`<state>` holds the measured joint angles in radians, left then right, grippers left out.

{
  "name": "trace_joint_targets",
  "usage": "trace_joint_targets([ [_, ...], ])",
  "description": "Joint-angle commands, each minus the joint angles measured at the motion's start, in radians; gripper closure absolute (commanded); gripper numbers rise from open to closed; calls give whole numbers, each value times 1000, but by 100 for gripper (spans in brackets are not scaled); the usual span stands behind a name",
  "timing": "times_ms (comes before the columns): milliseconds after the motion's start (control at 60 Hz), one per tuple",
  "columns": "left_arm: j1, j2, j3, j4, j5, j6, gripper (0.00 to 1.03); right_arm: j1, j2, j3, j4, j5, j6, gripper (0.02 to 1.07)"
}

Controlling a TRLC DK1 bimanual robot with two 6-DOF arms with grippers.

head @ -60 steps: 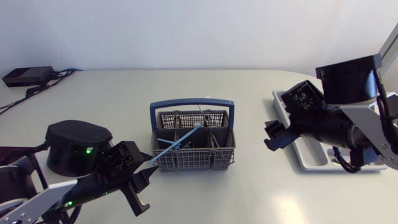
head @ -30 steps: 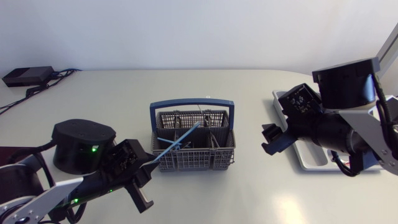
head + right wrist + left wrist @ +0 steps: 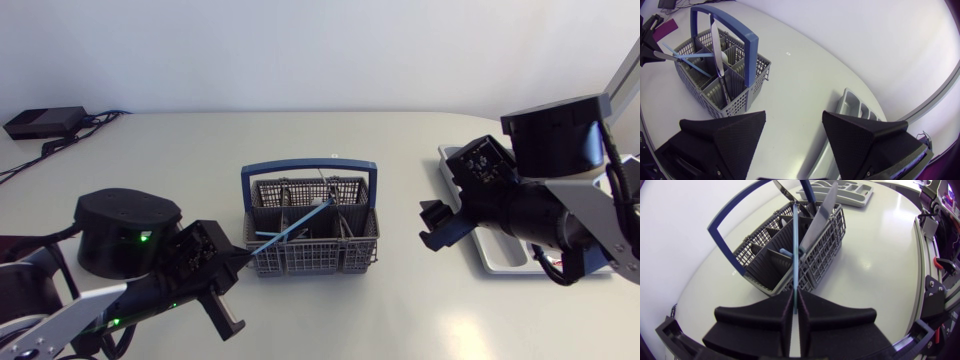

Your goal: Sort the cutlery from the basket into the organizer compartments.

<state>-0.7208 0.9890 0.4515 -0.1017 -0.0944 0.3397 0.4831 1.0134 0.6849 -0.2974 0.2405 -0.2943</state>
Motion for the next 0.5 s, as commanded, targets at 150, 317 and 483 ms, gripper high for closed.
trace_joint_targets([
  [150,4,-92,42,-96,5,-4,100,11,-1,-27,-13,10,21,24],
  [317,37,-191,42,-210,4,27,100,25,1,-27,-11,13,23,24],
  [483,52,-312,50,-340,4,62,100,66,-4,-22,-14,14,20,24],
])
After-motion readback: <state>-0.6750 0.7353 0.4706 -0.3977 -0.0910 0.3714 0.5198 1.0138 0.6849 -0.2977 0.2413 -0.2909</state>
